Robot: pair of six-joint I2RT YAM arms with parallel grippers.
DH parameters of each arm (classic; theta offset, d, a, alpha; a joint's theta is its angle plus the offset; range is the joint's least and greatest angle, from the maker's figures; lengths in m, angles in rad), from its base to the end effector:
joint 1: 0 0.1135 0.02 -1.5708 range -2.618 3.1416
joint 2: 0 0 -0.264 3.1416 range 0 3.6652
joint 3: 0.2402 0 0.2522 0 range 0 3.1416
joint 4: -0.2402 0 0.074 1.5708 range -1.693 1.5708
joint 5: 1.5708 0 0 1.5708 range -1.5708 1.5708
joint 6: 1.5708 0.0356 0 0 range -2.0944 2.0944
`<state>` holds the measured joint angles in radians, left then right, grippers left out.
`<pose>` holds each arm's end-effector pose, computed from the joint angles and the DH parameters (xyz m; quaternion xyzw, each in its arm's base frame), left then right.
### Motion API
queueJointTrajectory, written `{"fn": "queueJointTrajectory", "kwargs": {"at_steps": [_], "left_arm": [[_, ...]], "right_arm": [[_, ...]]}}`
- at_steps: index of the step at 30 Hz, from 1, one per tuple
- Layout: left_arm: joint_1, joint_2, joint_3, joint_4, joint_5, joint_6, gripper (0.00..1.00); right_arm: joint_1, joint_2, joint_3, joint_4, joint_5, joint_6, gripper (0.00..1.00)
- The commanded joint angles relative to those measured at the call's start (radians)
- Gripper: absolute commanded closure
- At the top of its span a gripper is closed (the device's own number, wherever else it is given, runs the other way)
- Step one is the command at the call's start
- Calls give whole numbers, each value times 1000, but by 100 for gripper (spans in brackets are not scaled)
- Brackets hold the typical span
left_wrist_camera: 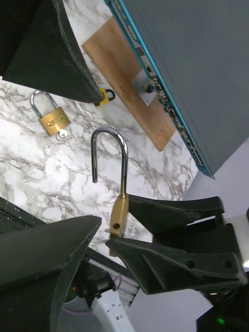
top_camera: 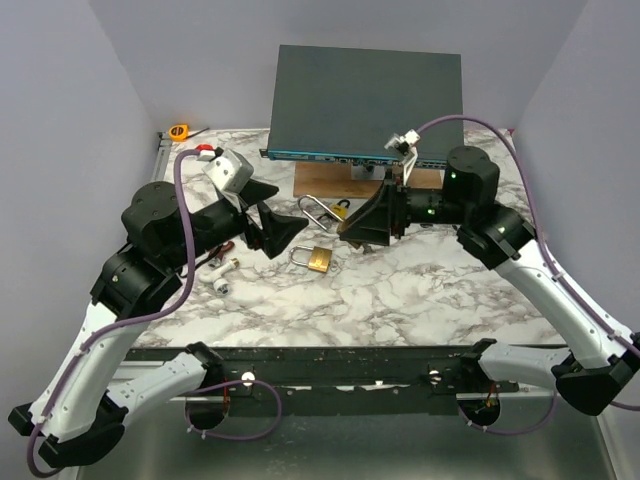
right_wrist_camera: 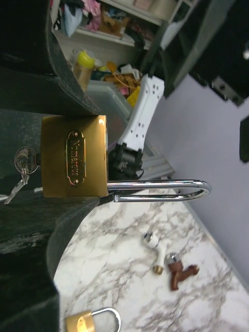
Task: Lock with the key
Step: Lock the lock.
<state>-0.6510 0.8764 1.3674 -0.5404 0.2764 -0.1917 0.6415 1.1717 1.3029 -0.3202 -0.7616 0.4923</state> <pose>0.1110 -0.0968 0.4794 0.2558 0.6770 -0.3703 0.5823 0.1859 0.1695 0.4295 -0.2895 0.6958 0.5593 0.3452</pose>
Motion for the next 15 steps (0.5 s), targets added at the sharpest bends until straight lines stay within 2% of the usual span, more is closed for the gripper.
{"fn": "queueJointTrajectory", "kwargs": {"at_steps": [1, 4, 9, 15], "left_arm": [[48, 6, 41, -4, 275, 107, 17], [66, 12, 59, -23, 382, 113, 27], [68, 28, 77, -30, 423, 103, 28], [68, 43, 43, 37, 522, 22, 34]], "right_arm": [[2, -49, 97, 29, -174, 70, 81], [2, -67, 118, 44, -202, 92, 82], [3, -80, 139, 47, -228, 100, 82], [1, -88, 134, 46, -234, 93, 82]]}}
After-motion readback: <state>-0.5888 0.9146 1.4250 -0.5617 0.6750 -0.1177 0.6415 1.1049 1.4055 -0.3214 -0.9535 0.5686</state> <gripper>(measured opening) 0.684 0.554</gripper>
